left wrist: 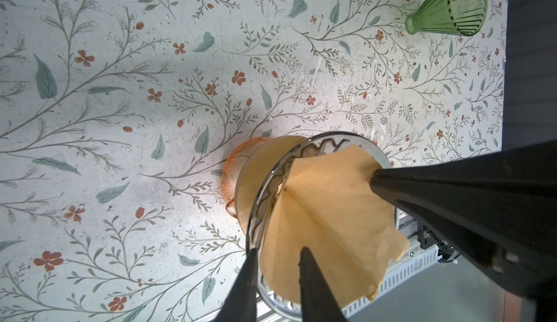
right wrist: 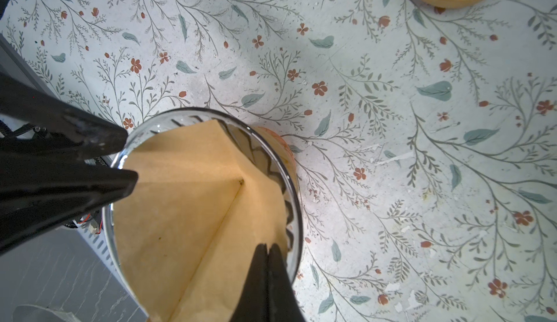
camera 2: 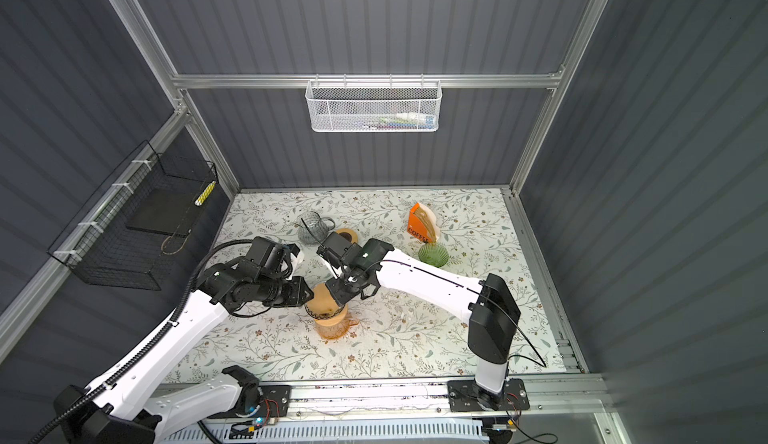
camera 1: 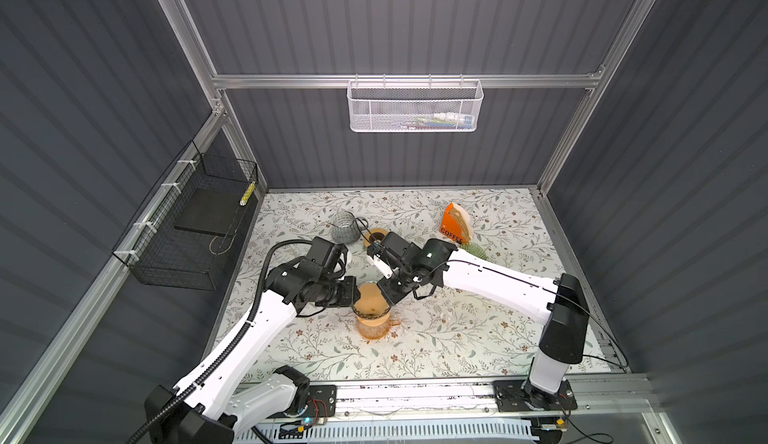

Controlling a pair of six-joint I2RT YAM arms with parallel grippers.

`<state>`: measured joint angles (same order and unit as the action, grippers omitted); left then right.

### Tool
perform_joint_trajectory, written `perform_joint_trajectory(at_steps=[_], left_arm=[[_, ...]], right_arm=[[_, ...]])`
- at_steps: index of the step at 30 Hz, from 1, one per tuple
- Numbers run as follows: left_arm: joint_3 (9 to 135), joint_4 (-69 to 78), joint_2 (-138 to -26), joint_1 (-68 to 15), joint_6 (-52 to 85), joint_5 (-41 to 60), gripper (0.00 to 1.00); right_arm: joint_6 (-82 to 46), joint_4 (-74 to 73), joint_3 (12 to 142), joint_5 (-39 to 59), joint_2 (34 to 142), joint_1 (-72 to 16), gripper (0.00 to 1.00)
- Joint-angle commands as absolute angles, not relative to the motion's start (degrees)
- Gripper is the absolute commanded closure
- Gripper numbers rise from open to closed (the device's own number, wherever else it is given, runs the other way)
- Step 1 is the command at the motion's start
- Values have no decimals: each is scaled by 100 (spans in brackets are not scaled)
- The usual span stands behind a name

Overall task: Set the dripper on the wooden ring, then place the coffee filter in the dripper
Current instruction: 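Hold the filter rim in the dripper with both grippers, then release the filter and raise both grippers away from the dripper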

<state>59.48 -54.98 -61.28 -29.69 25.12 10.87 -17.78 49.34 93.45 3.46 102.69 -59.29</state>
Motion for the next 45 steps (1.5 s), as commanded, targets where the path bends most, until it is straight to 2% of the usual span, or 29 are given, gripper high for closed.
perform_joint_trajectory(at_steps=[1,11,16,31,36,40,45], left_arm=[[6157,-5608,-5995,-2995,2516,1046,74],[6208,-5510,-5905,-2995,2555,935,75],[6272,-5199,-5792,-2997,2951,550,74],[6770,-3744,-6709,-2950,3462,141,71],[6952,-3407,-7091,-2588,3646,475,70],[6800,-2901,-7205,-2154,3969,894,69],[6900,-2710,-7351,-1794,4030,1181,68]], right_arm=[[-1819,5031,9499,394,10050,-5924,96],[-1862,4940,9481,367,9882,-5914,96],[-1911,4782,9408,415,9735,-5805,97],[-1709,3621,8887,1406,9252,-4648,95],[-1310,3311,9016,1782,9457,-4216,94],[-1127,2862,9029,2358,9690,-3913,89],[-1026,2692,9518,2799,10394,-3616,88]])
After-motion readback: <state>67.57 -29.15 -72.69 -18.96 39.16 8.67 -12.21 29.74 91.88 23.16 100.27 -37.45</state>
